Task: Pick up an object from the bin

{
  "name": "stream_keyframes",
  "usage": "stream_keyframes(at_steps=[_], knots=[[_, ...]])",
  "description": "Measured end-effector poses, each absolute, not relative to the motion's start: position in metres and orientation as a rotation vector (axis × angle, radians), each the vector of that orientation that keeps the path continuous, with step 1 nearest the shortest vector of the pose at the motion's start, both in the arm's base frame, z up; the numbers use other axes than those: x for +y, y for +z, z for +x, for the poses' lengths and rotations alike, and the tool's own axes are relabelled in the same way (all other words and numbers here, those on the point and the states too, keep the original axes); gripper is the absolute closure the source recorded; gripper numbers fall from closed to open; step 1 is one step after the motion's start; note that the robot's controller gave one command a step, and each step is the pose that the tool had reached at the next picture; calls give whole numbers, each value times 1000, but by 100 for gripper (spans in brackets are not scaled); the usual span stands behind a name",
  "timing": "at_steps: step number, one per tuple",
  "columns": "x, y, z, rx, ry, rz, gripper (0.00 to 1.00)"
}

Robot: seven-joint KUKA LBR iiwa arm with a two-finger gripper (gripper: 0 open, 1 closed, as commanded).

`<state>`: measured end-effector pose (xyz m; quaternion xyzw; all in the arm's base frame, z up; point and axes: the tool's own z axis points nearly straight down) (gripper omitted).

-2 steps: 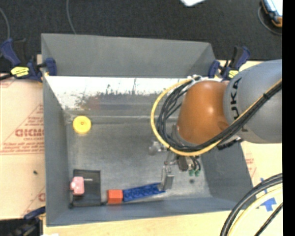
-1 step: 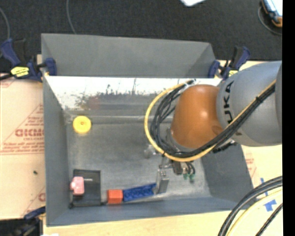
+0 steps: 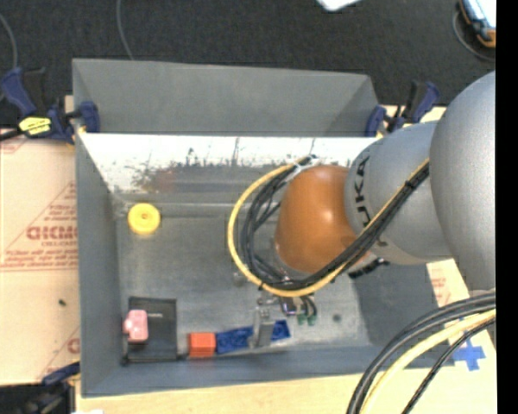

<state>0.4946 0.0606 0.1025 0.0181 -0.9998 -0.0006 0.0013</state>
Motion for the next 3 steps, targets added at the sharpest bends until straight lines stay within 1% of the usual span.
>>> stream_keyframes(at_steps=[1,2,3], knots=[[30,79,481,-3135,-1,282,0],[24,71,481,-3120,-2,401,100],[24,71,481,-3119,-1,403,100]])
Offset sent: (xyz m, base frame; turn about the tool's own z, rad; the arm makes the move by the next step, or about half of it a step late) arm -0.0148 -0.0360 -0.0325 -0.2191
